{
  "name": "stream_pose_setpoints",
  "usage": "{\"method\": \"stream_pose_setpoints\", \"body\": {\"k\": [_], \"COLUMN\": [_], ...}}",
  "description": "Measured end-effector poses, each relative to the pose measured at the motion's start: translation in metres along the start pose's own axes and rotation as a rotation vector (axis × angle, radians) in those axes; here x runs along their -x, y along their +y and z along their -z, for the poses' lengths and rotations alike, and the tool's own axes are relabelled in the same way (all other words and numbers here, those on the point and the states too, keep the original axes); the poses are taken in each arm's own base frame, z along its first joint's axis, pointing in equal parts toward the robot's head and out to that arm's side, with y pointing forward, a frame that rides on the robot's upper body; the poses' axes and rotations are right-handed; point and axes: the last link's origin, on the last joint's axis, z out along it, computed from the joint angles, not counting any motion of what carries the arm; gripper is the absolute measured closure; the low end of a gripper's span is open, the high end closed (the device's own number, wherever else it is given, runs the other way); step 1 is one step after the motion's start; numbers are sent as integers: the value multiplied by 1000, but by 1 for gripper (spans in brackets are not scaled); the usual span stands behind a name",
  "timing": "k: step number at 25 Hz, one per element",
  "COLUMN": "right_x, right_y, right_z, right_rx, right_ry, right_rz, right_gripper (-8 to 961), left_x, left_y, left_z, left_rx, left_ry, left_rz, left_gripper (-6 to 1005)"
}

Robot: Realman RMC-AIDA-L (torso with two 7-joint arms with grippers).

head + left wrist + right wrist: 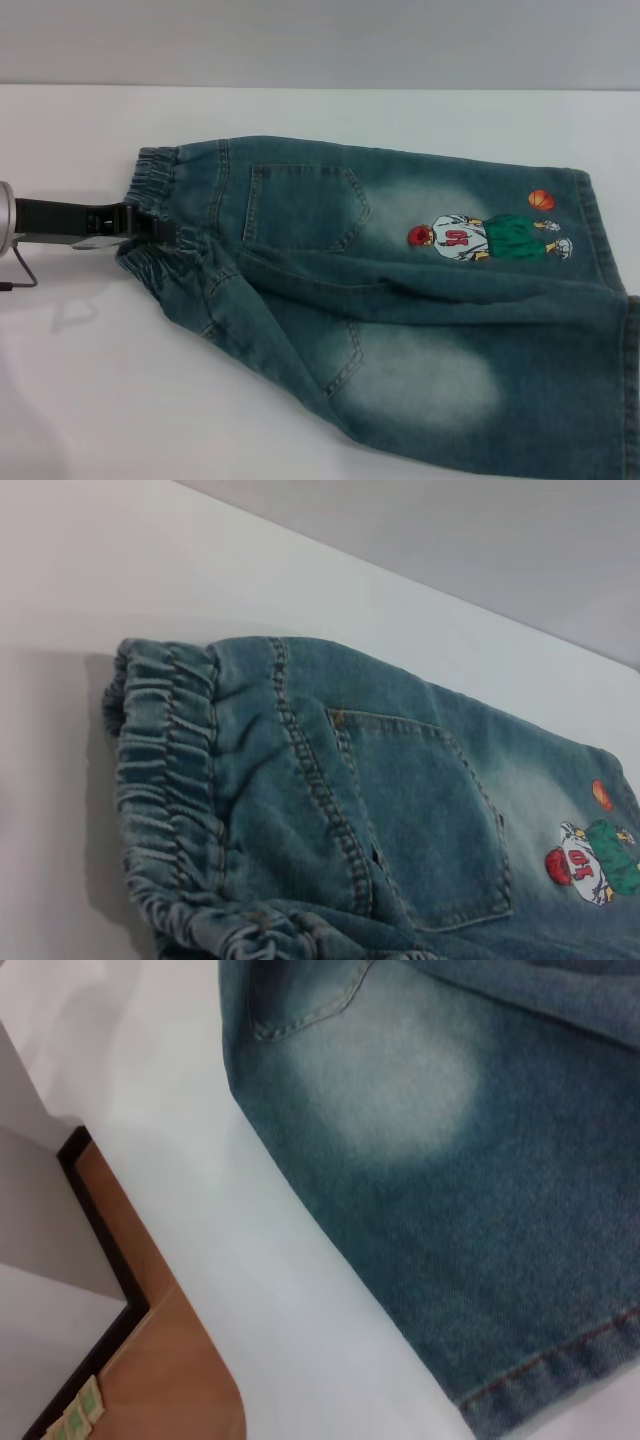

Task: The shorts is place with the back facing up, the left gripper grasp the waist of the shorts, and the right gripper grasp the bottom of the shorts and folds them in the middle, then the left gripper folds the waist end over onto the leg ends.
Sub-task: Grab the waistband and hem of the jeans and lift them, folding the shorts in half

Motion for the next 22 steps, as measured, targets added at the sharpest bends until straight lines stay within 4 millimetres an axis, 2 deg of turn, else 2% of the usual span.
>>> {"method": "stream_pose_setpoints", "body": {"k": [22], "right_x": [7], "right_y": [-1], "right_z": [-14], "right_rx": [4], "right_ry": [43], "right_rz": [8], "right_gripper": [421], "left_x": [0], "left_y": [2], "left_z": [-2], "left_rx": [4], "left_ry": [2], "left_rz": [-1], "left_gripper": [944]}}
